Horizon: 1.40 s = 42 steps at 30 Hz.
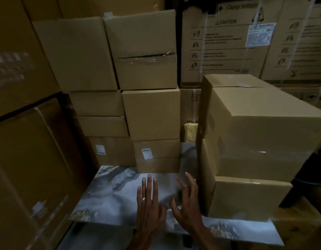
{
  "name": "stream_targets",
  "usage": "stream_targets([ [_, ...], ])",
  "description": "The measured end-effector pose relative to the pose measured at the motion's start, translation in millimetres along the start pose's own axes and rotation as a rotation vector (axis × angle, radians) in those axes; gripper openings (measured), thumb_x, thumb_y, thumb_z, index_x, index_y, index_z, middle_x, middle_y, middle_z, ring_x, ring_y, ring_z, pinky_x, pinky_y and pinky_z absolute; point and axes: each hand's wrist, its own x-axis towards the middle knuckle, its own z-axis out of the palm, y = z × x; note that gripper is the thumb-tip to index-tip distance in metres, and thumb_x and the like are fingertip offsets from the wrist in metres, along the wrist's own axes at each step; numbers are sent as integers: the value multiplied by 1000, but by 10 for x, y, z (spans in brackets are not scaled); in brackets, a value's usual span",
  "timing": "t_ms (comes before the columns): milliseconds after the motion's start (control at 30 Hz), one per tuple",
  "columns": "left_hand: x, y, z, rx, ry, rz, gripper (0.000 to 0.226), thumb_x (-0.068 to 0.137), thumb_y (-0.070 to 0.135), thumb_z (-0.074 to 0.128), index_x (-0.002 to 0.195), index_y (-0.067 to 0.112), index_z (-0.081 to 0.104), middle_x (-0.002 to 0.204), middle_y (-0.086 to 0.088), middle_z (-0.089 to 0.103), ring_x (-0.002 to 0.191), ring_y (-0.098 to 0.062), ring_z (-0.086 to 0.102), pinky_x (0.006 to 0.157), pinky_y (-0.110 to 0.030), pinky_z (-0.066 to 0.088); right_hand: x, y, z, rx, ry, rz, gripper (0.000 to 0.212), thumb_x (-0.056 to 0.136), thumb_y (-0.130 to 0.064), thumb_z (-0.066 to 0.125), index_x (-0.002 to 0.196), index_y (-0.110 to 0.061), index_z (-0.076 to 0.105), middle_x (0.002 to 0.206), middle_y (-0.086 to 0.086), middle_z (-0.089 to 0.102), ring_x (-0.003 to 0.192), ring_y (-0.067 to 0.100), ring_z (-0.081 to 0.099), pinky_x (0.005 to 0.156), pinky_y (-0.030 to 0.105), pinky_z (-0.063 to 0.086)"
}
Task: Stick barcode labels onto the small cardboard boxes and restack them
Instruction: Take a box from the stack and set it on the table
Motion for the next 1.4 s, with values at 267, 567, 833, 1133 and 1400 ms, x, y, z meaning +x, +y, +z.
stream_targets([
  [267, 504, -387, -629, -19, 159, 56, 92, 88, 29, 62, 163, 8, 12, 171, -12, 2, 158, -30, 4, 127, -47, 5, -92, -492, -196, 202, -174, -672, 72, 85, -34, 72, 149, -18, 43, 163, 6, 21, 150, 21, 27, 117, 48, 35],
  [567, 1953, -219, -1410, -40, 427, 253, 85, 92, 26, 58, 162, 6, 14, 171, -13, 0, 158, -32, 0, 126, -57, 10, 791, -1972, -213, 413, 44, -739, 61, 93, -28, 61, 149, -15, 42, 163, 7, 20, 151, 25, 24, 112, 56, 40],
  [833, 3234, -108, -2126, 134, 619, 337, 75, 99, 39, 45, 161, 6, 18, 170, -16, 7, 158, -33, 3, 125, -54, 13, 1630, -3102, -312, 502, 182, -869, 60, 91, -30, 60, 147, -14, 44, 160, 11, 22, 149, 26, 24, 111, 48, 43],
  [1133, 4302, -45, -2719, 219, 704, 328, 85, 96, 40, 44, 163, 12, 0, 171, -10, -10, 158, -28, -11, 127, -52, 5, 2579, -3758, -422, 480, 333, -789, 65, 91, -33, 65, 149, -22, 37, 161, 10, 16, 148, 28, 19, 109, 55, 44],
  [1400, 5014, -118, -3003, 254, 724, 275, 83, 93, 45, 38, 164, 18, 3, 172, -8, 0, 158, -26, -6, 127, -51, 4, 3012, -4246, -409, 179, 398, -840, 76, 88, -41, 63, 155, -21, 33, 167, 14, 12, 155, 37, 2, 124, 61, 3],
])
